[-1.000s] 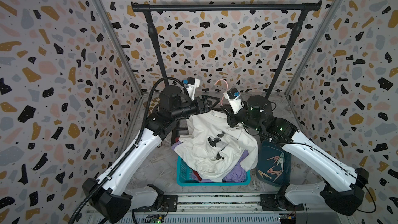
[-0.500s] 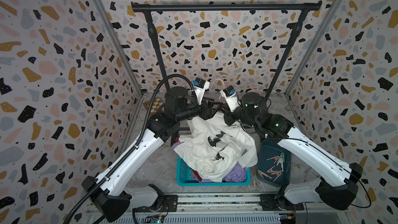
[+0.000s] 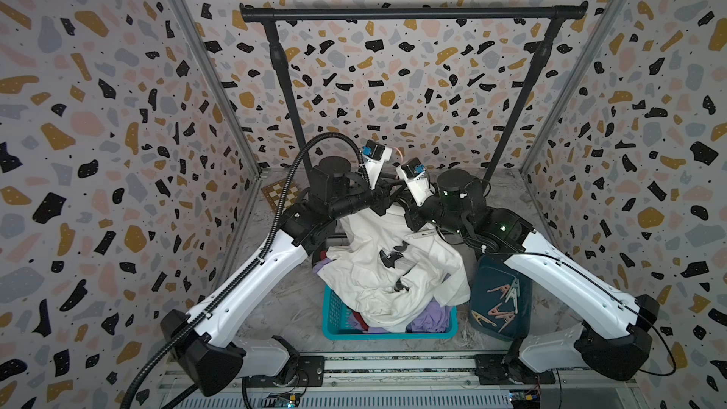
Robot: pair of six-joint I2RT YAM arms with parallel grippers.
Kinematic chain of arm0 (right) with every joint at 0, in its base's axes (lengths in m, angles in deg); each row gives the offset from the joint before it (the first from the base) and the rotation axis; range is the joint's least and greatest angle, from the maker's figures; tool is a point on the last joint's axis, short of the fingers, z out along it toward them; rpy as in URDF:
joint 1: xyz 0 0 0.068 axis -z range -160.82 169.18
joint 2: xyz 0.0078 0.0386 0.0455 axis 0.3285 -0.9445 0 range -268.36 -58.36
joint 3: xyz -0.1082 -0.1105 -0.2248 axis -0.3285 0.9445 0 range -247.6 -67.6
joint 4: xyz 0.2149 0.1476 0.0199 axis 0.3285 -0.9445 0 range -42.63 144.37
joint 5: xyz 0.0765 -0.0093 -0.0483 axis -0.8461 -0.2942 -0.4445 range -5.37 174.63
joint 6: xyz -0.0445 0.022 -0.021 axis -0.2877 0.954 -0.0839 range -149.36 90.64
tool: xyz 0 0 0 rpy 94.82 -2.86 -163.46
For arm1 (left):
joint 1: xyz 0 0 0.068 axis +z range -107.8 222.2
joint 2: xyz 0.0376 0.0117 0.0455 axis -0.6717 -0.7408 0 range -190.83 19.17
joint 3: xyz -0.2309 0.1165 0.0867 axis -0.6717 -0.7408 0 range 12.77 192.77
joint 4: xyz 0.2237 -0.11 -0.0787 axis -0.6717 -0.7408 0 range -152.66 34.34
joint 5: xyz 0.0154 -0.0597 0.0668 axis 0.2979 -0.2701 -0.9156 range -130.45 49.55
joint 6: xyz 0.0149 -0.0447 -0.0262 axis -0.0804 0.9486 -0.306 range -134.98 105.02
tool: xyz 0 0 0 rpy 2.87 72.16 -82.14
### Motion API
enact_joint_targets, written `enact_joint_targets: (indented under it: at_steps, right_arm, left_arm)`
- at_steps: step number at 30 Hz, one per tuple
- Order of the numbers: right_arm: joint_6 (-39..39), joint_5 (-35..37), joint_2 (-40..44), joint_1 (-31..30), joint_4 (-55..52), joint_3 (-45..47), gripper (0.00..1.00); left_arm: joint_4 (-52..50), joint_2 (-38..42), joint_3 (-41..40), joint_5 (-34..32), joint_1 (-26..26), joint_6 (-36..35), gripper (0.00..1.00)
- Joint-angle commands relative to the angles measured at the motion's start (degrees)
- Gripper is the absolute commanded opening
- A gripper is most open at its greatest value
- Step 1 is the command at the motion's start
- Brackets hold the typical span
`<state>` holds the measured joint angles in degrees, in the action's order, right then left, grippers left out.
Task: Use clothespins to secure the t-shirt on both sides of the hanger
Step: Adjust the hanger.
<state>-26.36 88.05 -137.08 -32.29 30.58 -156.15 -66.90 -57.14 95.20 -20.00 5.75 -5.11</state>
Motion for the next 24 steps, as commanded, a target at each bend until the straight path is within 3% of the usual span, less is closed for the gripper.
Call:
enact_joint_targets:
  at_steps: [1, 7, 12, 14, 16, 19, 24]
  right_arm:
    - [-0.8, 0.2, 0.5, -0.5, 0.9, -2.5, 0.00]
    - [-1.2, 0.5, 0.3, -0.4, 1.2, -2.6, 0.01]
    - [-1.5, 0.3, -0.4, -0.5, 1.3, -3.4, 0.07]
    - [-1.8, 0.3, -0.9, -0.5, 0.4, -4.2, 0.18]
    - [-2.1, 0.6, -1.0, -0.5, -0.8, -5.4, 0.43]
    - [-3.0, 0.5, -0.4, -0.2, -3.6, -7.4, 0.71]
    - [-4.6, -1.8, 2.7, 3.1, -7.5, -7.7, 0.81]
  left_arm:
    - [3.4, 0.1, 0.2, -0.2, -0.2, -0.6, 0.22]
    - [3.6, 0.3, -0.1, 0.3, -0.2, -1.1, 0.00]
    - [3.0, 0.4, 0.1, 1.0, -0.2, -2.2, 0.00]
    - [3.4, 0.6, -0.3, 1.0, -0.2, -2.9, 0.00]
    - [4.0, 1.1, -1.0, 0.8, -0.2, -4.4, 0.00]
    - [5.4, 2.1, -2.6, -0.3, -0.2, -6.6, 0.00]
    - [7.1, 3.5, -4.7, 1.3, -0.1, -12.5, 0.00]
